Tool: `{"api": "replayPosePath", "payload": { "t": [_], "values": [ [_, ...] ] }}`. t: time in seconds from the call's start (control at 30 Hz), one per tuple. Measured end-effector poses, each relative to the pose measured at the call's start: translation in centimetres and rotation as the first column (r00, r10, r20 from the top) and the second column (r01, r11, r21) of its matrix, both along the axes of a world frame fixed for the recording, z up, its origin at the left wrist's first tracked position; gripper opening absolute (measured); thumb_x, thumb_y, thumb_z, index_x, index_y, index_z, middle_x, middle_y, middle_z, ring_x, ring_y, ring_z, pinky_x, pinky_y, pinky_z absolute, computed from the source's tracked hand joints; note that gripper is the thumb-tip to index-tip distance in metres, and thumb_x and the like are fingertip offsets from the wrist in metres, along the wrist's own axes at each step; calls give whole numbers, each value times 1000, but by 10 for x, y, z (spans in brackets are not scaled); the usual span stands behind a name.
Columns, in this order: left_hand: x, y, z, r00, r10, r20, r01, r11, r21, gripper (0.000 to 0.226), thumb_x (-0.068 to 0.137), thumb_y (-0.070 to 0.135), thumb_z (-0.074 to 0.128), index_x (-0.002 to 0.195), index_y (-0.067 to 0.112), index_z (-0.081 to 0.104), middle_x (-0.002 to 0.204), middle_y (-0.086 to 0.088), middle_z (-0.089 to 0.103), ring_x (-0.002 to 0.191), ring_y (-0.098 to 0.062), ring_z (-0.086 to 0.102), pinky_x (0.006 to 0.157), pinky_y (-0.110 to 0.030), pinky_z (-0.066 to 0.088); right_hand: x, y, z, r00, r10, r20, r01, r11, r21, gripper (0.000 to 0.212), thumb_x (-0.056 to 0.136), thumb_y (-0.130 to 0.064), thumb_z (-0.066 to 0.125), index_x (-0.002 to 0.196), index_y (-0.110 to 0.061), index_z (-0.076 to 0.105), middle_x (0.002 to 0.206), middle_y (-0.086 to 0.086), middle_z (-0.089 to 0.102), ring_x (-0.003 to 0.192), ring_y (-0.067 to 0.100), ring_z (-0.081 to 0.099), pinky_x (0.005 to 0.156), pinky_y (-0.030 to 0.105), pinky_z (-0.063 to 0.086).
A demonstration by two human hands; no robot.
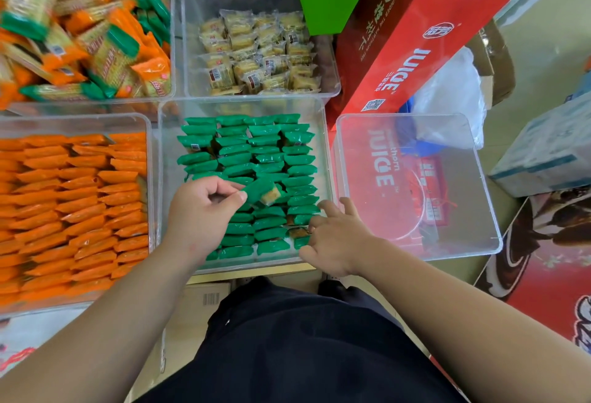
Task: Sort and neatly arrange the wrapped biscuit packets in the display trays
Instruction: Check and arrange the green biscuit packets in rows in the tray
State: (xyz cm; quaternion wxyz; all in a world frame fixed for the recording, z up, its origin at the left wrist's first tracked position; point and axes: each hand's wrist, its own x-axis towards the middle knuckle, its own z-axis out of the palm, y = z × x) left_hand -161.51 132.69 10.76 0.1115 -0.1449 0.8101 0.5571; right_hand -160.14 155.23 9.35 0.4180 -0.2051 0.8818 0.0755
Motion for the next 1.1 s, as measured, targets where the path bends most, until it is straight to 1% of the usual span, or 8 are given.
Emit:
{"api": "replayPosePath", "payload": {
  "t": [0.23, 0.47, 0.63, 0.73, 0.8, 0.87, 0.97, 1.1],
  "values": [
    [22, -4, 1, 997, 51, 53, -55, 995, 89, 12, 88, 7, 72, 78, 14, 73, 90, 9, 73, 83, 2, 67, 78, -21, 48, 2, -3, 3, 999, -39, 2, 39, 999, 9, 62, 99, -51, 20, 128, -22, 67, 157, 8, 37, 154, 28, -3, 119, 63, -10],
    [35, -8, -1, 990, 62, 124, -76, 992, 105, 10, 88, 11, 73, 81, 17, 74, 89, 7, 74, 87, -8, 69, 87, -32, 54, 17, 11, 1, 988, -73, -135, 56, 990, -128, 53, 103, -51, 27, 112, -28, 74, 132, -11, 59, 153, 24, 7, 119, 63, -5],
    [38, -1, 5, 985, 92, 147, -108, 989, 105, 9, 90, 13, 72, 81, 15, 72, 84, 0, 73, 86, -19, 68, 89, -43, 57, 26, 25, 7, 956, -192, -221, 124, 949, -289, 40, 104, -46, 36, 121, -32, 70, 134, -17, 60, 151, 17, 17, 121, 52, 6],
    [37, 7, 16, 984, 93, 150, -113, 985, 127, 10, 91, 10, 70, 81, 12, 70, 84, -6, 71, 82, -18, 67, 85, -38, 57, 24, 31, 22, 855, -501, -134, 338, 735, -588, 34, 100, -42, 51, 127, -29, 67, 128, -14, 66, 135, 10, 44, 113, 40, 35],
    [36, 16, 27, 990, 46, 132, -66, 985, 157, 12, 91, 8, 69, 80, 12, 69, 81, -10, 68, 77, -16, 63, 80, -35, 54, 20, 28, 44, 720, -682, 126, 538, 434, -723, 41, 97, -39, 62, 136, -28, 60, 120, -14, 68, 112, 3, 59, 99, 29, 49],
    [35, 26, 40, 994, -13, 110, -8, 982, 190, 11, 92, 6, 66, 82, 9, 68, 78, -10, 67, 74, -15, 61, 76, -31, 53, 17, 24, 64, 614, -703, 358, 633, 169, -756, 41, 93, -31, 69, 133, -27, 61, 104, -11, 71, 91, 10, 66, 84, 27, 56],
    [30, 44, 62, 998, -43, 42, 32, 970, 243, 9, 94, 5, 64, 86, 6, 68, 76, -6, 67, 71, -9, 62, 69, -19, 54, 11, 19, 89, 565, -694, 446, 617, -2, -787, 11, 94, -15, 69, 103, -14, 73, 74, -7, 71, 66, 8, 63, 62, 18, 49],
    [25, 56, 84, 998, -43, -49, 54, 961, 273, 11, 86, 6, 73, 90, 16, 69, 86, -3, 71, 80, -9, 67, 76, -21, 57, 6, 23, 105, 537, -719, 442, 550, -100, -829, 10, 95, -11, 65, 91, -11, 74, 66, -8, 69, 59, 2, 60, 56, 14, 45]
  ]
}}
